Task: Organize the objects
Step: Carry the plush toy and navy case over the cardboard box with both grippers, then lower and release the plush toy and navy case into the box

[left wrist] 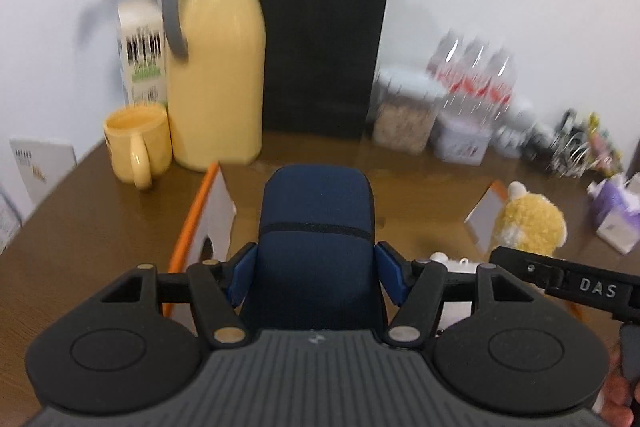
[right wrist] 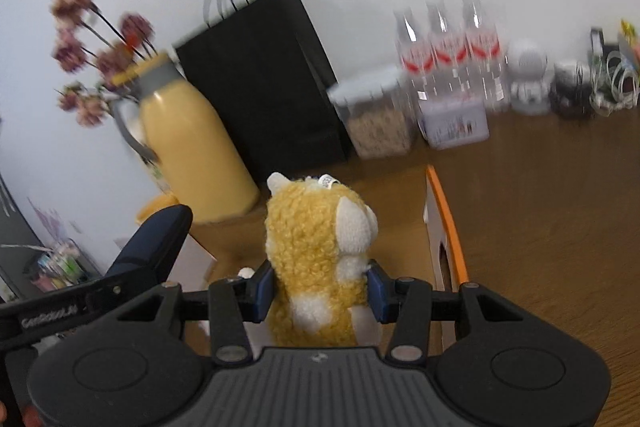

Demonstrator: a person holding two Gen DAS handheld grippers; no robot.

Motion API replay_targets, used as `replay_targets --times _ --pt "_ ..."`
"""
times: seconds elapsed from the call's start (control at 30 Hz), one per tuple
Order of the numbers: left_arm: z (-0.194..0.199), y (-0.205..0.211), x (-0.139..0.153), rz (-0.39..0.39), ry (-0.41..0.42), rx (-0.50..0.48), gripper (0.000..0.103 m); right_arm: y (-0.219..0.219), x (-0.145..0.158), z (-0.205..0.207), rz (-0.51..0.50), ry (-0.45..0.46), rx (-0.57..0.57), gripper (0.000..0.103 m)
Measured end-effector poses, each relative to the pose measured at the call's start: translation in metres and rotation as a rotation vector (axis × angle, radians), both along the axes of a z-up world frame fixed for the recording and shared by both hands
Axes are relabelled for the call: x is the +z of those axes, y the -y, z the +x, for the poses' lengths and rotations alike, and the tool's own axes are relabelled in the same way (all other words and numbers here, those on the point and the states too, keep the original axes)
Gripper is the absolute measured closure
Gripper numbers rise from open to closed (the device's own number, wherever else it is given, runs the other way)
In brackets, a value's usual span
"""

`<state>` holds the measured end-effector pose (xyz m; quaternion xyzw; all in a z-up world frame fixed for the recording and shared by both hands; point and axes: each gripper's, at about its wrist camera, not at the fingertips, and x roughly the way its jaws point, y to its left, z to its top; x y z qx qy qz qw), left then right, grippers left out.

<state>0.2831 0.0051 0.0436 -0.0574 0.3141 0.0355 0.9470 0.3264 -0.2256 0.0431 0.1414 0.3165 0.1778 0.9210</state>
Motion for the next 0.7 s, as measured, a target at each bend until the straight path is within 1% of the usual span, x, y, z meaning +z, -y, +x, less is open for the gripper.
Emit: replay_targets --times 0.1,0.2,0.3,0.37,0.4,0.43,0.47,0.5,0.53,0.57,0.6,0.7 --pt "0.012 0.001 -0.017 0.017 -0.047 0.003 0.039 -0.008 -0.017 0.011 -0.036 -0.037 0.015 0.058" --pt "0.015 0.0 -0.027 0.023 -0.069 0.0 0.039 -0.015 -0.028 0.016 -0.091 -0.047 0.036 0.057" --pt "0.018 0.0 -0.032 0.024 -0.084 0.007 0.038 -0.016 -0.03 0.017 -0.089 -0.047 0.037 0.056" --pt "0.018 0.0 -0.033 0.029 -0.087 0.009 0.036 -0.019 -0.03 0.018 -0.101 -0.048 0.038 0.054" --pt "0.015 0.0 -0.033 0.034 -0.075 0.008 0.034 -0.02 -0.031 0.018 -0.11 -0.048 0.038 0.053" --pt "0.013 0.001 -0.031 0.04 -0.056 0.005 0.029 -0.021 -0.031 0.017 -0.116 -0.047 0.04 0.051" --pt "0.009 0.002 -0.028 0.049 -0.033 0.001 0.024 -0.021 -0.031 0.017 -0.117 -0.047 0.043 0.048" --pt "0.004 0.003 -0.024 0.058 -0.008 -0.001 0.011 -0.022 -0.031 0.015 -0.113 -0.046 0.05 0.045" --pt "0.0 0.003 -0.021 0.063 0.011 0.0 0.0 -0.023 -0.03 0.013 -0.108 -0.044 0.056 0.035" --pt "-0.005 0.004 -0.017 0.07 0.034 0.003 0.0 -0.024 -0.028 0.011 -0.104 -0.038 0.061 0.025" --pt "-0.01 0.004 -0.013 0.078 0.053 0.007 0.0 -0.025 -0.027 0.009 -0.108 -0.029 0.06 0.023" --pt "-0.02 0.003 -0.005 0.089 0.079 0.012 0.0 -0.026 -0.02 0.001 -0.129 -0.004 0.044 0.011"
